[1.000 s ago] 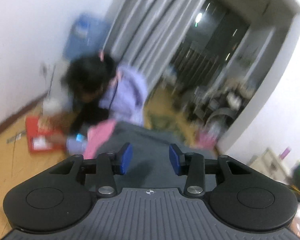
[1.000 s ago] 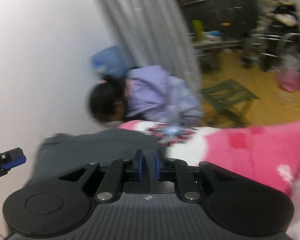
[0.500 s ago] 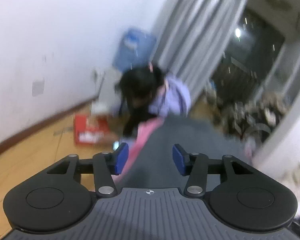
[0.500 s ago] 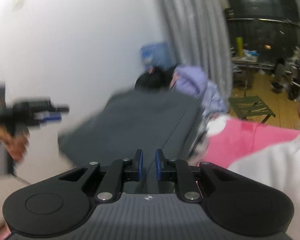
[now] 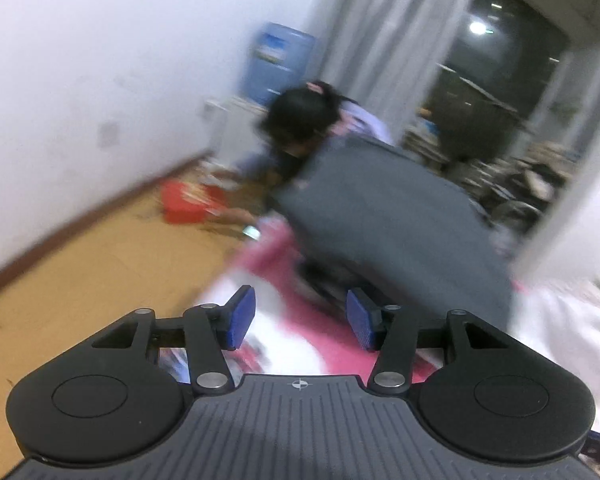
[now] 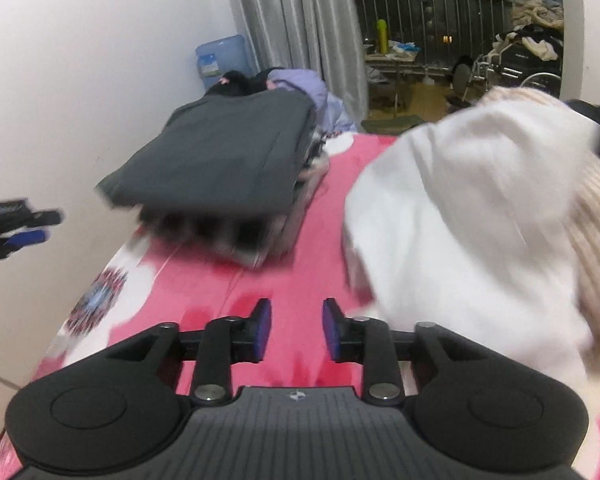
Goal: Fold clothes
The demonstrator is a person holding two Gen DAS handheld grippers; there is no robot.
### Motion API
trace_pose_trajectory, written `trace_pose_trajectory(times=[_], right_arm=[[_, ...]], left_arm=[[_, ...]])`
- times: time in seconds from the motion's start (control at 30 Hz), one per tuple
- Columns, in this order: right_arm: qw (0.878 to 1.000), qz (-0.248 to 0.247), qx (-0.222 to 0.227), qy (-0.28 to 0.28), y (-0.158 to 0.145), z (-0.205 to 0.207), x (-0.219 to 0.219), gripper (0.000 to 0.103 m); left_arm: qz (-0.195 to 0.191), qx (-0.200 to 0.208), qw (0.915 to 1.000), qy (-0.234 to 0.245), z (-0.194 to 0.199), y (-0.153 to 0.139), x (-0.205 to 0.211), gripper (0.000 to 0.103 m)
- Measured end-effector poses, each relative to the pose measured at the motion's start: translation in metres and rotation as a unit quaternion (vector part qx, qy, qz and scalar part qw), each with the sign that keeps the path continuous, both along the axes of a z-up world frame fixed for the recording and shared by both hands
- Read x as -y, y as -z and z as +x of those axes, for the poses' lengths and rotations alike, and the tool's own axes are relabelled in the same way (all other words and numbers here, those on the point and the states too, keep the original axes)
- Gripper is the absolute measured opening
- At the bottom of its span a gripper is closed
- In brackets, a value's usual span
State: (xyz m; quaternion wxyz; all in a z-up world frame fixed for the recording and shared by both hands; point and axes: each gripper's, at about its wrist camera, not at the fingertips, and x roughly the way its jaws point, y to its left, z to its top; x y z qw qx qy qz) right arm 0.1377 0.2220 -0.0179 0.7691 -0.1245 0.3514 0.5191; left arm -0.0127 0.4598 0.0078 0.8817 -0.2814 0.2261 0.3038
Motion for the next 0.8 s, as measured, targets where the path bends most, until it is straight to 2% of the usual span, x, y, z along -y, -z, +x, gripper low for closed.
trace_pose_trajectory(times=[0.17,0.2,0.3,0.43,0.5,0.53,0.6,0.63,0.8], right_arm=[[1.0,-0.004,0.002,0.018,-0.021,-0.065,0.073,0.05],[1.0,0.001,-0.001,0.027,-0.026,-0.074,0.084,0.058],[0.998,0.026,-0.012,0.053,-0.043,-0.105,0.123,0.07],[0.995,0.048,0.005,0.088,-0.063,-0.137,0.153,0.095],[0.992,0.065,0.029,0.106,-0.074,-0.151,0.163,0.103],[0.99,0.07,0.038,0.115,-0.078,-0.157,0.167,0.103],[0.988,0.075,0.053,0.122,-0.086,-0.168,0.174,0.103],[0.988,0.076,0.06,0.124,-0.089,-0.173,0.177,0.103],[0.985,0.078,0.069,0.135,-0.097,-0.184,0.188,0.103]], left_arm=[[-0.013,-0.006,0.9973,0.073,-0.027,-0.008,0.053,0.056],[-0.021,-0.003,0.9966,0.08,-0.035,-0.013,0.062,0.059],[-0.029,-0.012,0.9949,0.096,-0.052,-0.023,0.082,0.064],[0.003,-0.028,0.9941,0.105,-0.078,-0.037,0.114,0.068],[0.023,-0.028,0.9941,0.102,-0.093,-0.045,0.134,0.074],[0.033,-0.03,0.9941,0.099,-0.099,-0.048,0.142,0.077],[0.052,-0.033,0.9938,0.092,-0.112,-0.054,0.159,0.093],[0.062,-0.035,0.9935,0.089,-0.118,-0.057,0.168,0.097],[0.112,-0.043,0.9894,0.083,-0.129,-0.063,0.197,0.103]])
